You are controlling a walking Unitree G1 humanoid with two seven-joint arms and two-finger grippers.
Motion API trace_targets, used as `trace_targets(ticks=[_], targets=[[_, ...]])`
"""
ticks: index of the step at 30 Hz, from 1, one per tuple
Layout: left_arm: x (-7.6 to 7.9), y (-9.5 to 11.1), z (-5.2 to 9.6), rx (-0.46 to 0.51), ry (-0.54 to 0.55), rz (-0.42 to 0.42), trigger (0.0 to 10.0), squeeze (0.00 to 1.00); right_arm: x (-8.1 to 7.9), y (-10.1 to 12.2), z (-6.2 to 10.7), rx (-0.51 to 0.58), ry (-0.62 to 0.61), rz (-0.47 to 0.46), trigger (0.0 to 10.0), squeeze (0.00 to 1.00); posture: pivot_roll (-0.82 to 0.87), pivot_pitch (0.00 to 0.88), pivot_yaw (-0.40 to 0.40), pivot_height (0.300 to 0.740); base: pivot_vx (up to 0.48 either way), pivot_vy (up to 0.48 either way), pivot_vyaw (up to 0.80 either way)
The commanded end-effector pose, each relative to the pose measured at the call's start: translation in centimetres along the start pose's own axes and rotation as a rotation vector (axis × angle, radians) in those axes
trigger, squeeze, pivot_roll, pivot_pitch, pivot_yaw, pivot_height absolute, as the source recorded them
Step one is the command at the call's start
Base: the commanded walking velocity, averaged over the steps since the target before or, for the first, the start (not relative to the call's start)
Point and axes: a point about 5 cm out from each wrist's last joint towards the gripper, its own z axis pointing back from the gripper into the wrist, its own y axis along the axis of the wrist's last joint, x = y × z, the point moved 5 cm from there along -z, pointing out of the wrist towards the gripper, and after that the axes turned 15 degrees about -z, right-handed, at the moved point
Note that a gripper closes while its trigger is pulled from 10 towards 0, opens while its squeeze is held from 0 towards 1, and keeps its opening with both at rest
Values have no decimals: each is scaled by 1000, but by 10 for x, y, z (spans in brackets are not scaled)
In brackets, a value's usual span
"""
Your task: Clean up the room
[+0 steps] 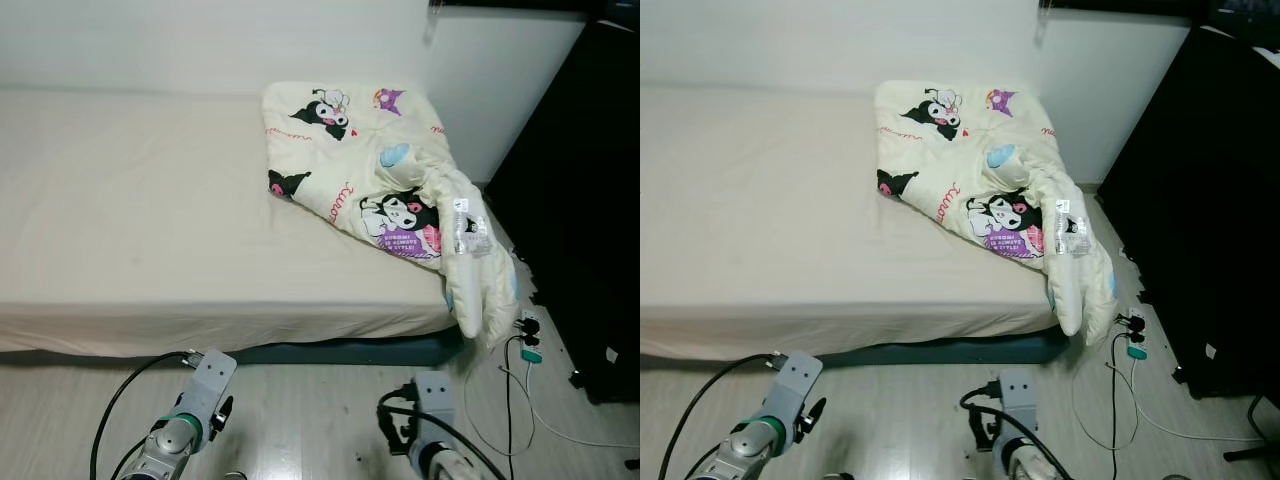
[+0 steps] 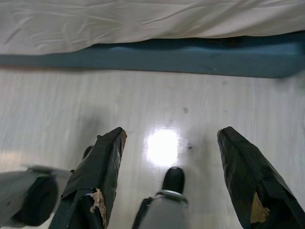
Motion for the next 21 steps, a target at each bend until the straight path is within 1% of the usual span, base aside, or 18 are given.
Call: trace_targets(ticks=[1,10,13,14,15,17,18,19,20,21], targets=[[8,-8,2,-23,-25,-8,10000,0,6,-6,3,-18,-20,-9,10000,0,58,36,19,740,0,-281,0],[7,-7,2,-18,-20,-2,10000,0,6,-7,4,-17,-21,-12,10000,0,57,38,20,740,0,-299,0],[5,-6,2,-13,-11,9,10000,0,6,-7,4,-17,-21,-12,10000,0,55,40,19,740,0,0,0],[0,-4,2,1,5,30,10000,0,6,-6,4,-13,-19,-10,10000,0,55,42,18,740,0,0,0],[-7,1,1,23,24,69,10000,0,4,-2,3,3,-9,-7,10000,0,54,47,15,740,0,0,0],[-7,1,1,23,24,69,10000,0,4,-2,3,3,-9,-7,10000,0,54,47,15,740,0,0,0],[-17,9,0,60,46,121,10000,0,2,5,1,35,7,-7,10000,0,55,49,12,740,0,0,0],[-28,22,-1,114,69,191,10000,0,-1,17,-1,85,30,-12,10000,0,53,55,10,740,0,0,0],[-28,22,-1,114,69,191,10000,0,-1,17,-1,85,30,-12,10000,0,53,55,10,740,0,0,0],[-37,33,-2,158,85,239,10000,0,-4,27,-2,125,47,-16,10000,0,53,57,9,740,0,0,0]])
